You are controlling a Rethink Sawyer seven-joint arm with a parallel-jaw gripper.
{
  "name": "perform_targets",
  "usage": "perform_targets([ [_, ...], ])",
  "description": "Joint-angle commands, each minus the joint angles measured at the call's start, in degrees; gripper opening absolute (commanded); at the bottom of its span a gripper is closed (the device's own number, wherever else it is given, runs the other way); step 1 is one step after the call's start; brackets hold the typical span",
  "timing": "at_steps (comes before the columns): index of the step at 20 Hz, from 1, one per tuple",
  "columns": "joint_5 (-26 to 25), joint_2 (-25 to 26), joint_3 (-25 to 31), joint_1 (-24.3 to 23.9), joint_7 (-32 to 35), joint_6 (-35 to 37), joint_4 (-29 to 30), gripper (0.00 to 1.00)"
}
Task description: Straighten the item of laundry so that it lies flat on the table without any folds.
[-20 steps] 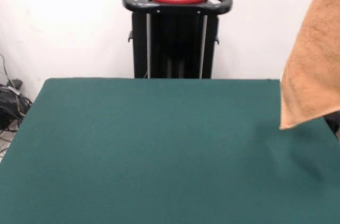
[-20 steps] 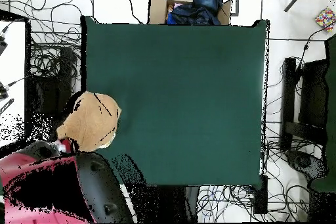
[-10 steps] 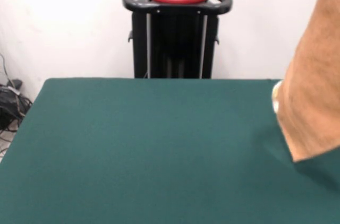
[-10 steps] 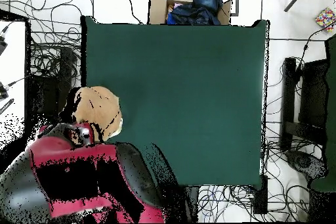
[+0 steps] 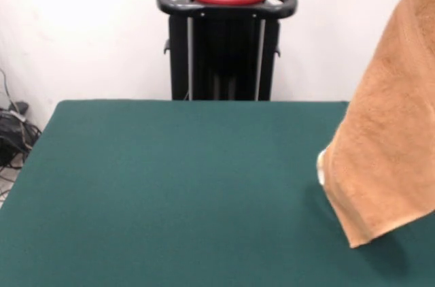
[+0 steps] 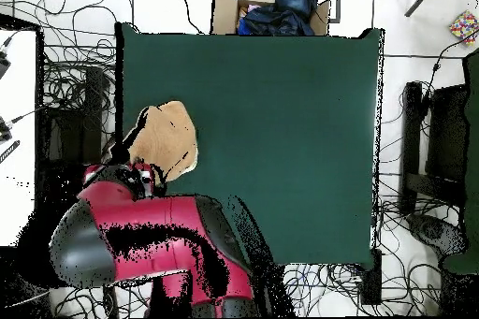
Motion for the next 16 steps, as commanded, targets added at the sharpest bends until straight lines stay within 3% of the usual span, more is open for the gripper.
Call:
perform_targets([
  [1, -0.16, 3.25, -2.40, -1.02, 7.48, -0.11, 5.80, 0.00],
  [7, 0.78, 1.81, -2.02, -1.86, 5.84, 3.31, 4.63, 0.00],
  [12, 2.29, -7.67, -2.14, 0.52, 10.66, 25.55, -4.14, 0.00],
  [16, 2.05, -9.11, -1.09, 0.96, 13.73, 34.04, -9.11, 0.00],
])
